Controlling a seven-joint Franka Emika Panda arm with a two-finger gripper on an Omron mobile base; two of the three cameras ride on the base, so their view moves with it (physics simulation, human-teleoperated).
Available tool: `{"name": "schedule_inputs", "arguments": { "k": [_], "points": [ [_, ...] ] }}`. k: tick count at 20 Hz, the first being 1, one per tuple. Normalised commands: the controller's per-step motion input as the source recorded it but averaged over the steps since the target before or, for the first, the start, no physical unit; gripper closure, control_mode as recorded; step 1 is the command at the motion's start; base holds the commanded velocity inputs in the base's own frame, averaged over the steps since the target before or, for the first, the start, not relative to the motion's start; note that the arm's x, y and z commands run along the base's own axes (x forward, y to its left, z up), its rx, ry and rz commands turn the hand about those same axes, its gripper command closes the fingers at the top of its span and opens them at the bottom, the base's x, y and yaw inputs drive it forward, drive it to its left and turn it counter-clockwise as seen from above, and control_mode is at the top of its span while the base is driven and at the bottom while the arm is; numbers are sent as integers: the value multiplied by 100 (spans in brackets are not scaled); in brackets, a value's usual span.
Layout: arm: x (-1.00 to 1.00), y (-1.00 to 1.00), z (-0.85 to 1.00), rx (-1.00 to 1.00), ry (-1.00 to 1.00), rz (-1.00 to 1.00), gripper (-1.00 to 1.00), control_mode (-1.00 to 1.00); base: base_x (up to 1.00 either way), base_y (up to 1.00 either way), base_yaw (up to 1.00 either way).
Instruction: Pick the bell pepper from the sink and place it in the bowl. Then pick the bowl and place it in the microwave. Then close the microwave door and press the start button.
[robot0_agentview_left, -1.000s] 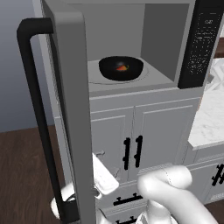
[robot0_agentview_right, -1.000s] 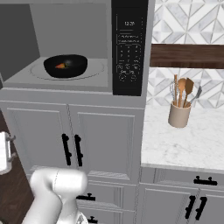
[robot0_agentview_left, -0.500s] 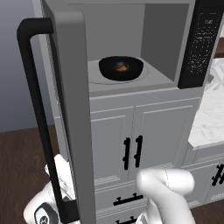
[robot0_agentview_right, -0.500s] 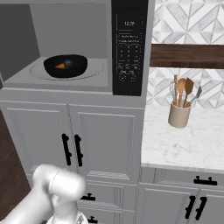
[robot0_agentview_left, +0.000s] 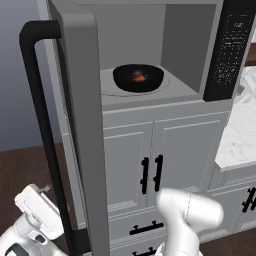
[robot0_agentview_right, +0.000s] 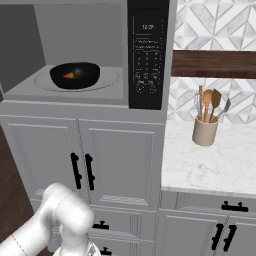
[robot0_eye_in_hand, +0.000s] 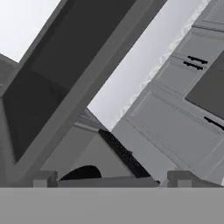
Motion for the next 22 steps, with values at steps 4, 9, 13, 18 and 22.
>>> {"name": "schedule_inputs", "arguments": {
  "k": [4, 9, 13, 18, 22],
  "points": [
    [-6, 46, 39, -1, -20, 0, -100, -100, 0, 0, 0],
    [-4, 4, 70, 0, -17, 0, -100, -100, 0, 0, 0],
    [-15, -5, 68, 1, -15, 0, -100, -100, 0, 0, 0],
    [-40, -47, 37, 5, -22, 0, -100, -100, 0, 0, 0],
    [-53, -69, 42, 11, -22, 0, -100, -100, 0, 0, 0]
  ]
}}
